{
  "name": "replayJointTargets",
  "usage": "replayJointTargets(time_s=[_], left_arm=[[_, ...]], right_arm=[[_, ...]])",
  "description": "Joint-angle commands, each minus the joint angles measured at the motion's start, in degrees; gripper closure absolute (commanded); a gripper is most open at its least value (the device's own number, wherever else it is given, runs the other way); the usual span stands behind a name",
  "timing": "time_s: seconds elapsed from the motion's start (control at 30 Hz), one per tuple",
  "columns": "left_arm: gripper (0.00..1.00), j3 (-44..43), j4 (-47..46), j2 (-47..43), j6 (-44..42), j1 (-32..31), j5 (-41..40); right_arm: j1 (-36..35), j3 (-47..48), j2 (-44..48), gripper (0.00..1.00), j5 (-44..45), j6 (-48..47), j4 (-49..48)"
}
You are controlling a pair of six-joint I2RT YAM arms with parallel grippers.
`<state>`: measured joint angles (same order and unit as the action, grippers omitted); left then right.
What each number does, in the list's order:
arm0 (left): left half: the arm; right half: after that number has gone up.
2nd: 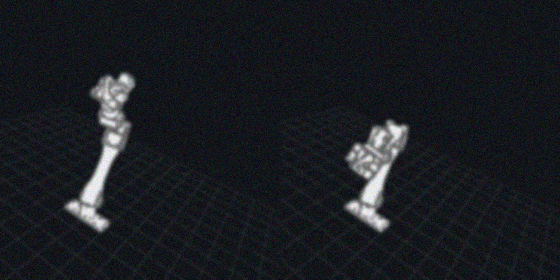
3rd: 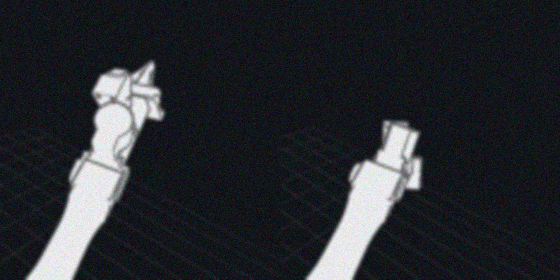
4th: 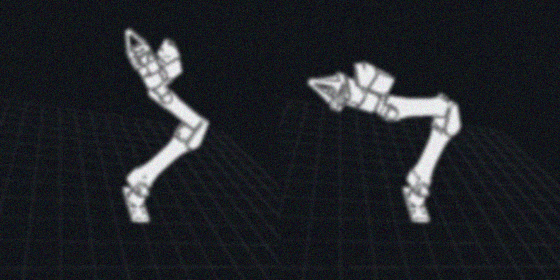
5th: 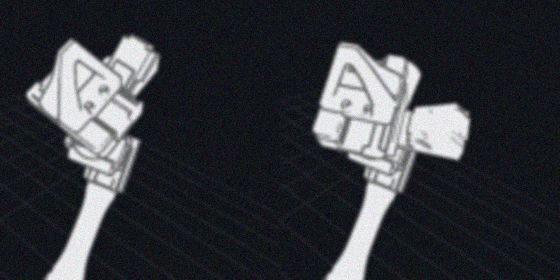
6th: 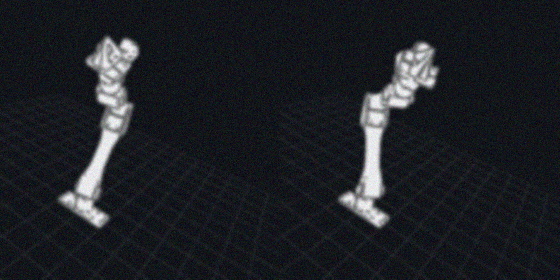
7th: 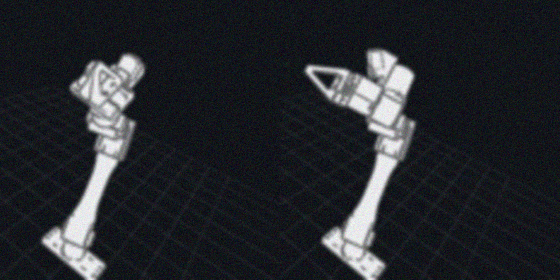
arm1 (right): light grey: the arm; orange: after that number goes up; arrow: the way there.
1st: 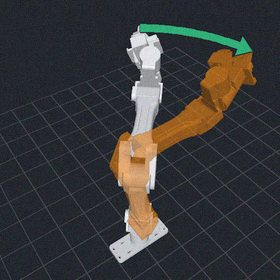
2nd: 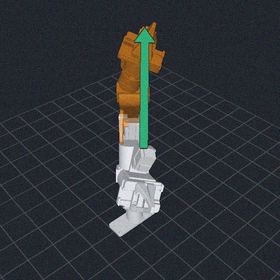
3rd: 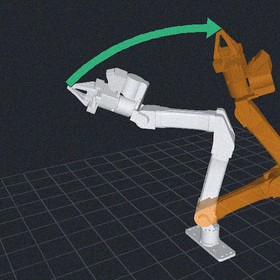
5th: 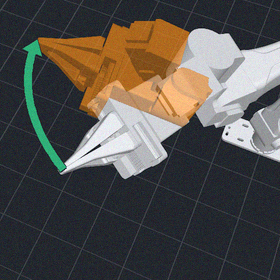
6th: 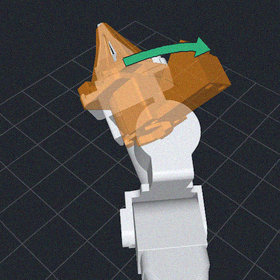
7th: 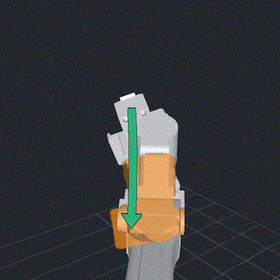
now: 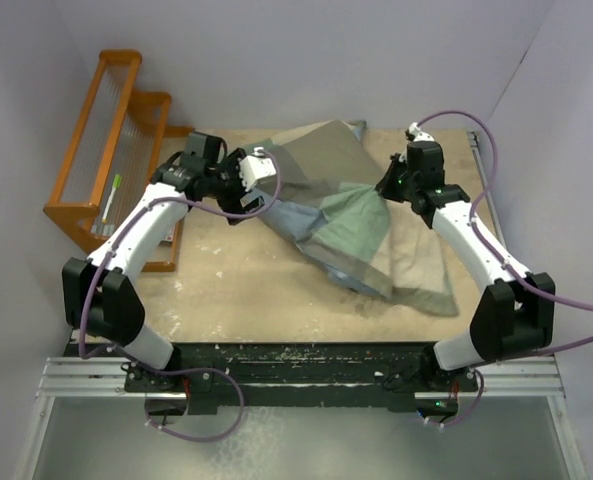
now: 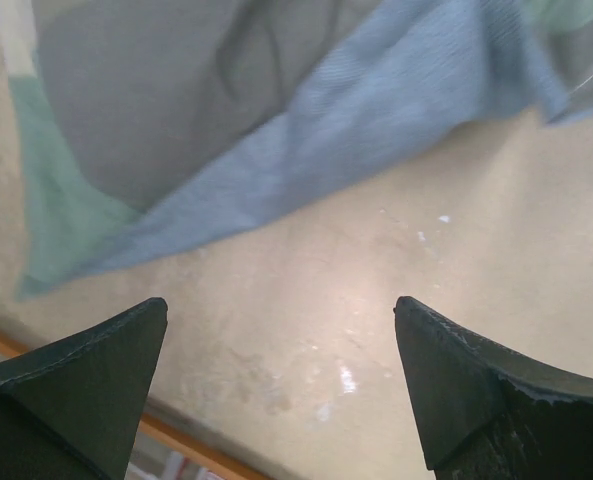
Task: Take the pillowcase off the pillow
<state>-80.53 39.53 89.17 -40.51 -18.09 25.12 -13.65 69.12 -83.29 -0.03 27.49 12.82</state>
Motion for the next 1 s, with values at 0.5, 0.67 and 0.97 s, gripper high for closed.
replayJointTargets(time_s=[0.5, 0.67, 0.97], left_arm=[[0.01, -0.4, -12.8, 14.9, -23.0, -20.5, -9.5], [0.00, -3.6, -16.4, 21.7, -25.4, -21.8, -9.5], [1.00, -1.3, -22.0, 21.6, -21.0, -24.3, -11.2]], right_arm=[[7.9, -0.9, -4.6, 1.00, -9.4, 2.6, -5.7], [8.0, -1.2, -3.6, 1.00, -12.5, 3.5, -6.8], [8.1, 0.0, -3.6, 0.71, -10.0, 1.7, -5.9]])
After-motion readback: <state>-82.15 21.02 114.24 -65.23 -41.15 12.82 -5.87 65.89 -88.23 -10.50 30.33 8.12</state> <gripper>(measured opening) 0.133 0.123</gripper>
